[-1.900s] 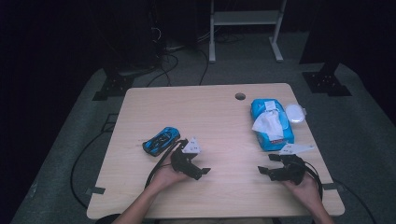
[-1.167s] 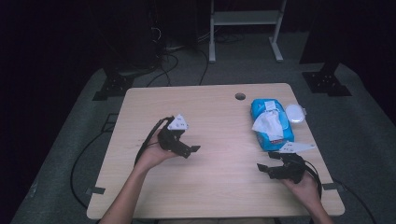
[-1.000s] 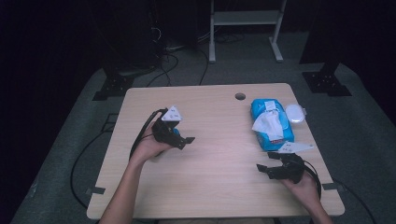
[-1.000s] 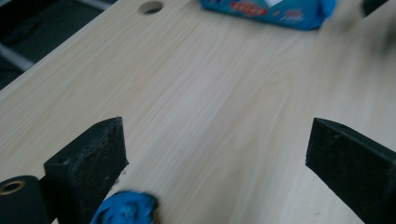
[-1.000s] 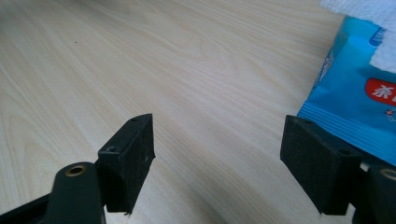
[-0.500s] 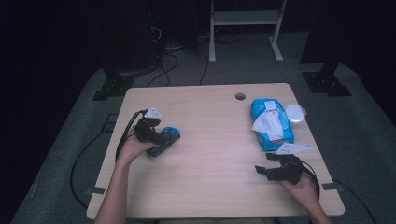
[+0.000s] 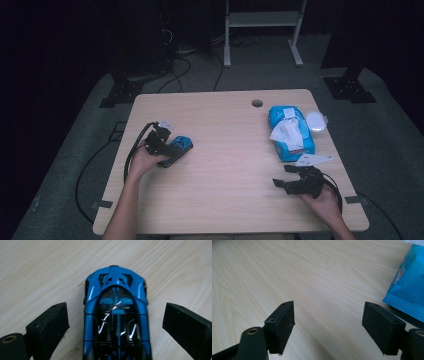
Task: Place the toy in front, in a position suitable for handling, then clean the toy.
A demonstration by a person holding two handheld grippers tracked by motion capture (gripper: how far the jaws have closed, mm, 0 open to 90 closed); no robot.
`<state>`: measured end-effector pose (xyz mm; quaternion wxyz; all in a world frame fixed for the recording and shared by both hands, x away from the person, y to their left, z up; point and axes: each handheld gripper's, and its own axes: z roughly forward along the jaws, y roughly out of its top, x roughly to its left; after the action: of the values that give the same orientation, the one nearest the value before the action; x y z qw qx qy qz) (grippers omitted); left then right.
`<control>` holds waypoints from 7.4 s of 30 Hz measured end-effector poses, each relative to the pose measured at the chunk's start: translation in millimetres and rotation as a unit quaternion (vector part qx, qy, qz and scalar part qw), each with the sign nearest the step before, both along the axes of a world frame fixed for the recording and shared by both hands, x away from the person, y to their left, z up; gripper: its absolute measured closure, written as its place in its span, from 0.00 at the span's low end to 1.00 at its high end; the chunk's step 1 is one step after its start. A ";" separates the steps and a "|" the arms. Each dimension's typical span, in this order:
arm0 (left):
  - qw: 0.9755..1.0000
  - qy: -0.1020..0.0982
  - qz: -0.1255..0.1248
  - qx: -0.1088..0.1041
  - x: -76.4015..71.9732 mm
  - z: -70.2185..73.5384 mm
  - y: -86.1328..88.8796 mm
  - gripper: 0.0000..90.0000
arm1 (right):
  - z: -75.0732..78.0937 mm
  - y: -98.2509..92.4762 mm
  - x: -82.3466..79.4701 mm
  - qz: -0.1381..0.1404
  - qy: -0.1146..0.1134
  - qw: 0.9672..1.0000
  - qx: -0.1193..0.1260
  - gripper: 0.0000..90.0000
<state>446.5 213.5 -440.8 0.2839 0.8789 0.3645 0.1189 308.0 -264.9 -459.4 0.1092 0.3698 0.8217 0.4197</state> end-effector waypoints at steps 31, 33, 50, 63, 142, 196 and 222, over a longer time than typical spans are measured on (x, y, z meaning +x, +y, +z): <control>0.998 0.016 -0.026 0.046 -1.7 -14.5 -4.2 0.28 | -0.9 0.2 -0.3 0.005 0.003 1.000 -0.002 0.28; 0.998 0.014 -0.024 0.049 -2.2 -14.2 -5.4 0.28 | -1.4 0.8 0.1 0.007 0.005 1.000 -0.003 0.28; 0.998 0.000 -0.034 0.045 -5.2 -8.2 -4.2 0.31 | 0.9 -1.6 -1.3 0.006 -0.001 1.000 -0.001 0.28; 0.998 -0.018 -0.041 0.051 -9.8 0.4 -9.0 0.31 | 1.2 -1.2 -1.4 0.007 -0.001 1.000 0.000 0.28; 0.978 -0.084 -0.172 -0.084 -91.6 -6.5 -104.7 0.09 | 22.0 -19.8 121.5 -0.170 -0.079 0.981 -0.043 0.72; 0.972 -0.064 -0.208 -0.091 -92.5 -10.8 -112.6 0.10 | 23.0 101.0 47.6 0.098 -0.042 0.993 -0.057 0.88; 0.977 -0.031 -0.199 -0.062 -84.8 -24.2 -116.1 0.11 | 9.2 68.1 58.2 0.058 0.039 0.998 -0.001 0.53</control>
<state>361.7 97.4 -465.1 0.3670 0.9104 0.1795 0.0647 366.2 -196.8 -450.2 0.0530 0.3369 0.8460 0.4099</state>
